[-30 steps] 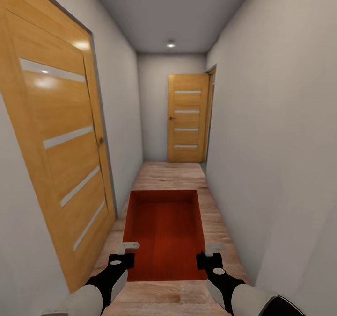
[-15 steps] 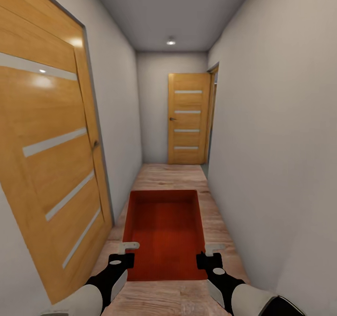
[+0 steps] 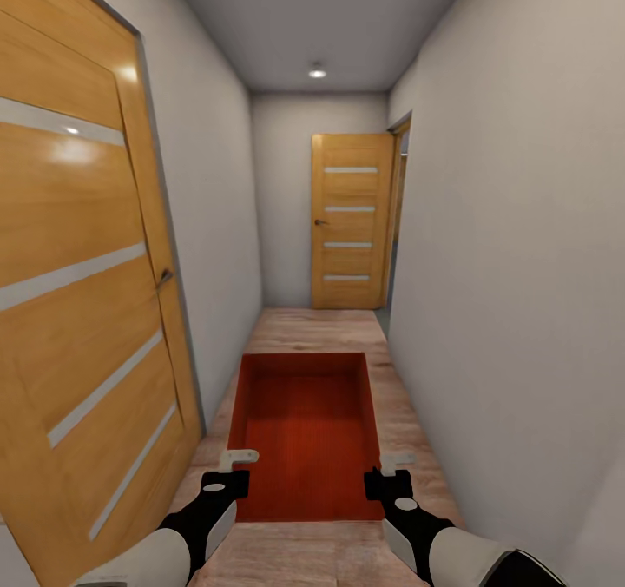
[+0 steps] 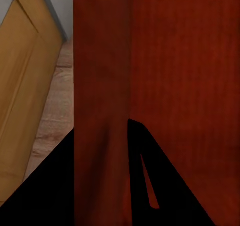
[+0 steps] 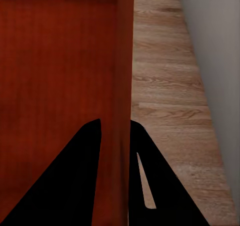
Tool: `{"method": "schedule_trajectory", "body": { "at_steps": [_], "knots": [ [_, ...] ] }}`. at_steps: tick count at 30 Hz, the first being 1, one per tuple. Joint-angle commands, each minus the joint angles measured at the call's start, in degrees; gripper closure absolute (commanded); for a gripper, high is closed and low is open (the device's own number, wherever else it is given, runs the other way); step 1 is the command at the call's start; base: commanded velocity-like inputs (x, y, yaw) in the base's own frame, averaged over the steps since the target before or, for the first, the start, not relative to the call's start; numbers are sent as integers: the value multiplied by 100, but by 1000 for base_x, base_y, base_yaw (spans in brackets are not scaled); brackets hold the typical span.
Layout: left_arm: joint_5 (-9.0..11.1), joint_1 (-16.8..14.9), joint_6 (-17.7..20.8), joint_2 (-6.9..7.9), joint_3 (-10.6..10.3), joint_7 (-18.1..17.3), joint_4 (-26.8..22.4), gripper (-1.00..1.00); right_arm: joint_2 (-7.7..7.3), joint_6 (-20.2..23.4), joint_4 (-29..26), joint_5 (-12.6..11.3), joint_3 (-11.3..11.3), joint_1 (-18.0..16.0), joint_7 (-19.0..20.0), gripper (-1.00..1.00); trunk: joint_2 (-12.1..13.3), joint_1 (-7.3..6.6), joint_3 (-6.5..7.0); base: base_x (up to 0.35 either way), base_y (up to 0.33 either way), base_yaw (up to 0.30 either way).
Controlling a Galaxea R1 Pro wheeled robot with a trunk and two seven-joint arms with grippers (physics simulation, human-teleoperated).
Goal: Move the two storage containers from the living room to the garage. In the garage, place one container on the floor and stack the other container on top of it (either order is fine).
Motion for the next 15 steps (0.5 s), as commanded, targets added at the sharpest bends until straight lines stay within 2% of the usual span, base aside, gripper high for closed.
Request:
{"method": "schedule_trajectory", "body": {
  "at_steps": [1, 15],
  "knots": [
    [-124, -7, 22, -8, 321, 21, -285, 100, 0, -45, 24, -170, -31, -3, -37, 100, -5, 4, -8, 322, 0, 0],
    [-124, -7, 21, -8, 321, 21, -285, 100, 0, -45, 24, -170, -31, -3, -36, 100, -5, 4, -8, 322, 0, 0]
  ]
}}
